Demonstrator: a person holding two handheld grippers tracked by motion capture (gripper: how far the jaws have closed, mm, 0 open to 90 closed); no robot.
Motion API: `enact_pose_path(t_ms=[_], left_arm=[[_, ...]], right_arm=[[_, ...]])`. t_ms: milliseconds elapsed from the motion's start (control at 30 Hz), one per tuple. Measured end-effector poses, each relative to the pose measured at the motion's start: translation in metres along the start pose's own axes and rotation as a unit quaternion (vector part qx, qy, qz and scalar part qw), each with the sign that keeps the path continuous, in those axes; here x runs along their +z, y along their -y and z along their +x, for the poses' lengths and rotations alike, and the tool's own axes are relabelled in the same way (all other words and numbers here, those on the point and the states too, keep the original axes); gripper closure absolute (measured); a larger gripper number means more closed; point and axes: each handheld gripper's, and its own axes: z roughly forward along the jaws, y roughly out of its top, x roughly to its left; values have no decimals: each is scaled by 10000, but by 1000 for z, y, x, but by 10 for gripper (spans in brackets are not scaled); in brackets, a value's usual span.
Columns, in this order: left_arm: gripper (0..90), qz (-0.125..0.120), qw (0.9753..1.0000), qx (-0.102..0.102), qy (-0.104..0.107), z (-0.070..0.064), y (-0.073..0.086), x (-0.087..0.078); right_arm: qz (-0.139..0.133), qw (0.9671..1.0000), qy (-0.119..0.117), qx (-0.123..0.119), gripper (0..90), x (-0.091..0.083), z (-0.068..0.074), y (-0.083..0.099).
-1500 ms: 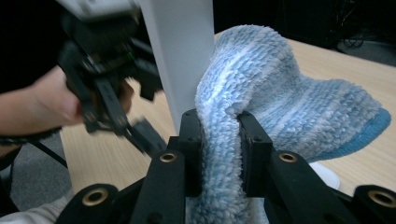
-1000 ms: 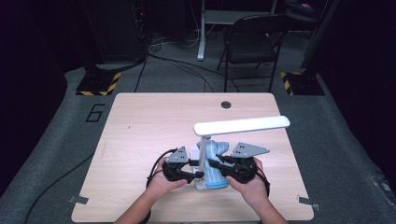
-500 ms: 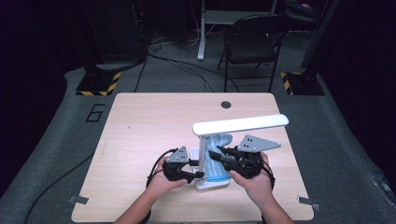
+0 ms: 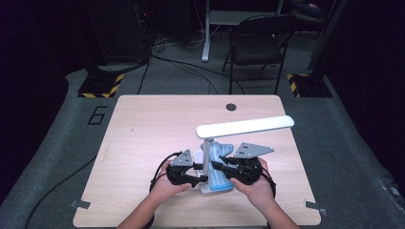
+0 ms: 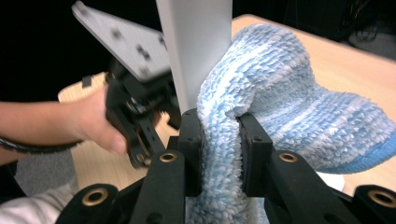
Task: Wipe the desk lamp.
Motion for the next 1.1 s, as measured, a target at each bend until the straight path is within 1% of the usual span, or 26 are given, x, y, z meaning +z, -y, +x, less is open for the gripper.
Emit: enact_pose_path(t_ms=[67,133,200,233,333,433,500,567,600,633,667,700,800,833,900,933,967,1000,1033,1067,1100], left_arm=[[500,37,10000,18,19,0,0,1],[500,35,10000,24,3,0,-1,1],[500,38,10000,6,2,0,-1,1],[501,50,10000,8,9,0,0,1],[501,19,10000,-26,2,-1,0,1],[503,58,10000,3,-28,-1,-1,2],[503,70,10000,6,-46,-1,-1,2],[502,91,9999,6,-49,-2,-1,2],[501,85,9999,-10,-57,-2,-1,3],[499,103,9999,-57,-56,-2,-2,2],[496,117,9999,-80,-45,-2,-4,2],[492,136,9999,-78,-47,-2,-5,1],[459,-20,10000,-58,-16,-4,-12,-3],[453,-55,10000,-8,-23,-5,-16,-4],[448,-46,9998,171,-54,-8,-24,-7],[445,-61,9996,245,-82,-9,-27,-7],[443,-67,9996,257,-51,-9,-30,-8],[443,-111,9995,274,-89,-10,-31,-8],[445,-131,9995,276,-54,-9,-32,-8],[464,-148,9995,275,-88,-9,-32,-8],[501,-151,9994,280,-155,-8,-31,-7]], right_arm=[[100,9999,-18,76,742,3,-3,5],[101,9999,-30,122,742,2,-3,5],[74,9999,-50,99,741,-1,-1,1],[38,10000,-53,42,742,-3,0,-1],[-217,9996,-158,22,742,-13,2,-14],[-470,9988,-150,-66,742,-23,5,-25],[-670,9976,-122,-147,741,-31,7,-33],[-790,9967,-99,-180,741,-36,6,-38],[-780,9968,-78,-187,741,-38,5,-40],[-797,9966,-77,-183,741,-38,4,-40],[-786,9968,-62,-127,740,-38,3,-40],[-803,9967,-74,-134,740,-37,2,-39],[-811,9966,-28,-139,740,-35,3,-36],[-798,9967,-33,-159,740,-34,2,-35],[-758,9971,-38,-116,740,-30,2,-33],[-686,9976,-56,-121,739,-28,1,-32],[-644,9978,-67,-139,739,-26,1,-31],[-644,9978,-59,-161,739,-25,1,-29],[-621,9979,-66,-162,739,-24,1,-29],[-625,9978,-89,-201,739,-24,1,-29],[-634,9978,-103,-183,739,-24,1,-29]])
